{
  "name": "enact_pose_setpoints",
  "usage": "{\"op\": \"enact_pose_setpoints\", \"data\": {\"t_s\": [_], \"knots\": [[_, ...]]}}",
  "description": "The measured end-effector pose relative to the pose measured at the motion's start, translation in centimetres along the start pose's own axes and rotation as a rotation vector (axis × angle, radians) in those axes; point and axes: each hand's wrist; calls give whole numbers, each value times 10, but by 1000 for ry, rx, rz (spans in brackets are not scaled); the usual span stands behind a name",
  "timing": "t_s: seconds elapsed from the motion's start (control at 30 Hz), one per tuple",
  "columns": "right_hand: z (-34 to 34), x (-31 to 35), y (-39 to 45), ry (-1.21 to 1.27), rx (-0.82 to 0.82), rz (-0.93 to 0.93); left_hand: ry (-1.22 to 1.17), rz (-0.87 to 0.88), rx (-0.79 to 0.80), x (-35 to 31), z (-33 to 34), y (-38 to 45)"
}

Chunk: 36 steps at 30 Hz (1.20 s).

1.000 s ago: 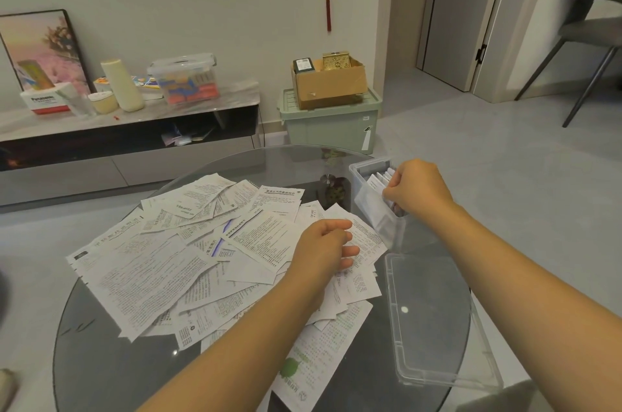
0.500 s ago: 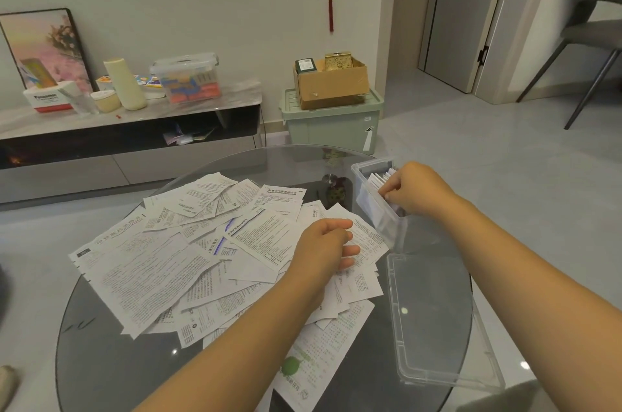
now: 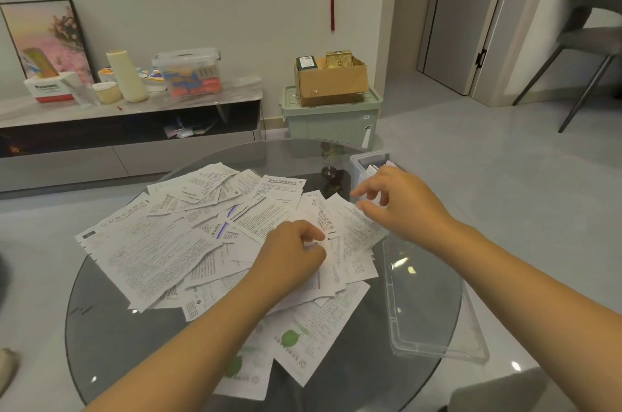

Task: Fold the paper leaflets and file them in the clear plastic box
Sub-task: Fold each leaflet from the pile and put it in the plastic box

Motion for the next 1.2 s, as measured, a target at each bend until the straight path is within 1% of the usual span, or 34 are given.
{"op": "enact_pose_setpoints", "data": {"t_s": [0.1,0.13,0.17,0.27,0.33,0.43,0.5,0.6,0.73,0.83,0.9,1.07,1.2], "knots": [[10,6,-12,-60,85,-50,411,56,10,13,-2,-7],[13,9,-15,-70,111,-62,490,37,35,19,-2,-7],[16,12,-17,-70,136,-69,519,-4,76,25,-3,-8],[21,17,-21,-63,195,-84,470,-104,181,42,-2,-5],[25,19,-22,-75,237,-87,485,-81,148,48,-1,-3],[33,21,-21,-96,297,-83,591,22,35,46,-5,-2],[38,21,-19,-109,316,-94,625,68,12,42,-8,-2],[44,21,-18,-159,314,-137,606,104,18,36,-12,-7],[46,22,-18,-177,347,-232,515,177,10,30,-15,-19],[47,23,-20,-156,401,-256,464,252,-7,28,-16,-28],[46,21,-22,-128,418,-244,398,273,-16,28,-17,-34],[38,21,-26,34,456,-138,152,214,-33,29,-21,-38],[43,25,-28,137,430,-61,72,97,-5,38,-20,-35]]}}
Point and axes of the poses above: each hand's wrist, its own y-axis towards the middle knuckle, its own z-axis out of the palm, x = y × z, and after that the axes turned 6 degrees about z, right-handed
